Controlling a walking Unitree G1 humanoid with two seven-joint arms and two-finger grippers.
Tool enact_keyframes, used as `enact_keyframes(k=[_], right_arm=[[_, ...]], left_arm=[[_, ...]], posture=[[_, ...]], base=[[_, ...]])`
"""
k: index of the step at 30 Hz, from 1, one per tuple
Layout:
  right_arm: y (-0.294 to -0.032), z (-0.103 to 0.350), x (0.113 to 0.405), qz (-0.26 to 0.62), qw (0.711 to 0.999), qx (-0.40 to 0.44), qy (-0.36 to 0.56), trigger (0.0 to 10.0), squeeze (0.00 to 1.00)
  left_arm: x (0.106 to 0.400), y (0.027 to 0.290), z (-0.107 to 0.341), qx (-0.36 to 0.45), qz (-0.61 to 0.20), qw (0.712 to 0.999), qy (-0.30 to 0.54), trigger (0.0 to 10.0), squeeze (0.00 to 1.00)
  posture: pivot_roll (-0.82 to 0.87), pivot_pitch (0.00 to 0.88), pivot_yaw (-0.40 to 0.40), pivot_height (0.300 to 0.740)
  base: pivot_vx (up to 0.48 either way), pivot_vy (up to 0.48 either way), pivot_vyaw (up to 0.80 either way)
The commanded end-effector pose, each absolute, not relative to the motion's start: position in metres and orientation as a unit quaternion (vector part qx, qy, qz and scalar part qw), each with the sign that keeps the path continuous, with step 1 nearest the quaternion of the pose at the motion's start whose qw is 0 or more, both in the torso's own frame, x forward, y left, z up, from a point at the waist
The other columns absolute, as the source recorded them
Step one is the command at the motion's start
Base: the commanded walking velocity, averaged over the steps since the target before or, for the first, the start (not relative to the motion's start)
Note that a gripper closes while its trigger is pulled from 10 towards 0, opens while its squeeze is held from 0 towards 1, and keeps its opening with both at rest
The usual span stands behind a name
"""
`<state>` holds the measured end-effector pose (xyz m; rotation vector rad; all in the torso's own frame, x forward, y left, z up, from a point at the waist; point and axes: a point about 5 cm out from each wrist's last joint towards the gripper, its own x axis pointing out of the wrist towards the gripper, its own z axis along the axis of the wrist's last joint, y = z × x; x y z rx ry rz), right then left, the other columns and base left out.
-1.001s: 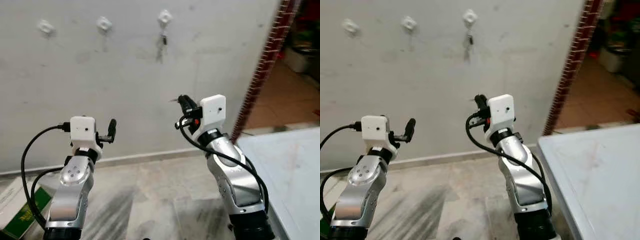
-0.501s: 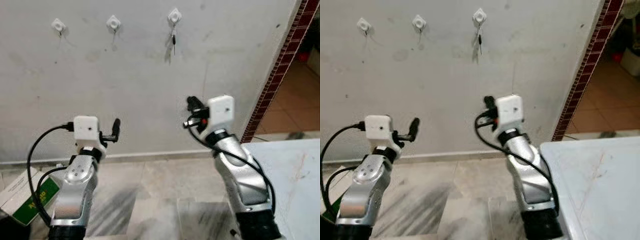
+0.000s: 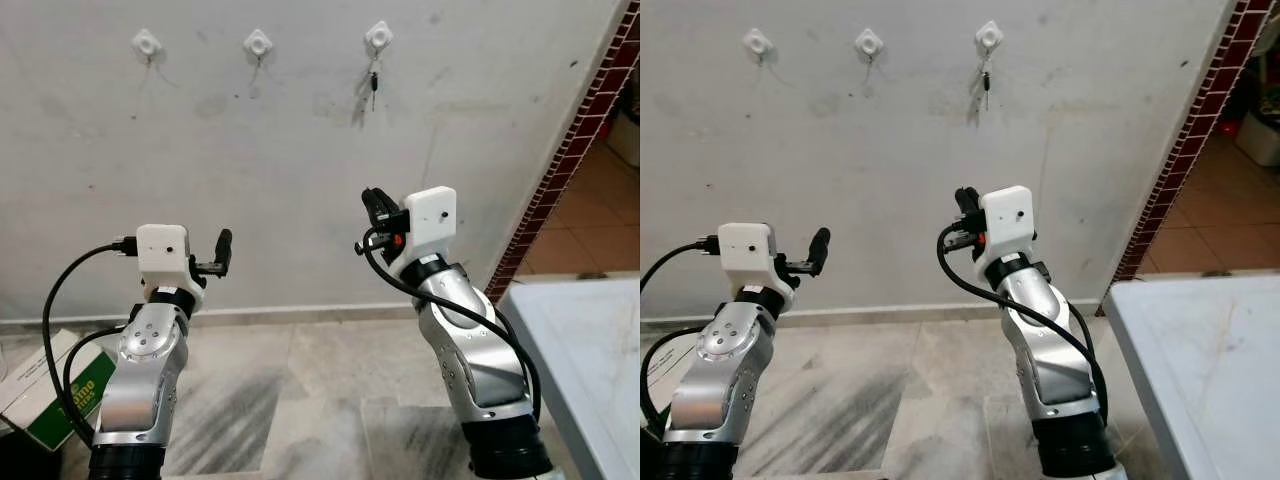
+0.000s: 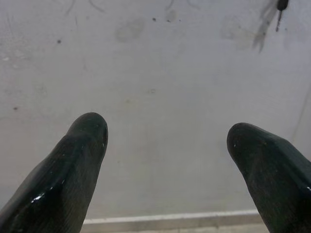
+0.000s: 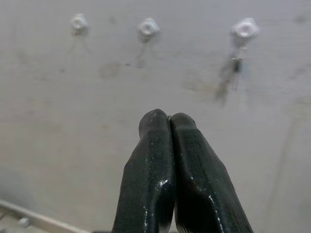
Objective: Hang keys on a hook
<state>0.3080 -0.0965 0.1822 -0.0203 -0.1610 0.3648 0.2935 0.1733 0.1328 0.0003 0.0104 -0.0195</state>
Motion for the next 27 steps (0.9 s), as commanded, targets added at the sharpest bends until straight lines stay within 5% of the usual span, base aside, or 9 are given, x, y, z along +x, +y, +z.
enact_keyframes(k=[1,10,27], right_arm=[[-0.091,0.190,0.307,0.191,0.977,-0.006,-0.094,10.0,0.00],[-0.091,0.191,0.307,0.192,0.977,-0.007,-0.095,10.0,0.00],[-0.102,0.184,0.309,0.198,0.975,-0.053,-0.084,10.0,0.00]], left_arm=[[0.295,0.179,0.135,0.007,-0.004,1.000,0.005,10.0,0.00],[0.296,0.178,0.134,0.007,-0.004,1.000,0.005,10.0,0.00],[0.303,0.167,0.144,0.004,-0.028,0.999,-0.031,10.0,0.00]], posture=[[0.01,0.033,0.035,0.740],[0.01,0.034,0.032,0.740],[0.00,0.032,-0.043,0.740]], base=[[0.000,0.394,0.00],[0.000,0.391,0.00],[0.000,0.000,0.00]])
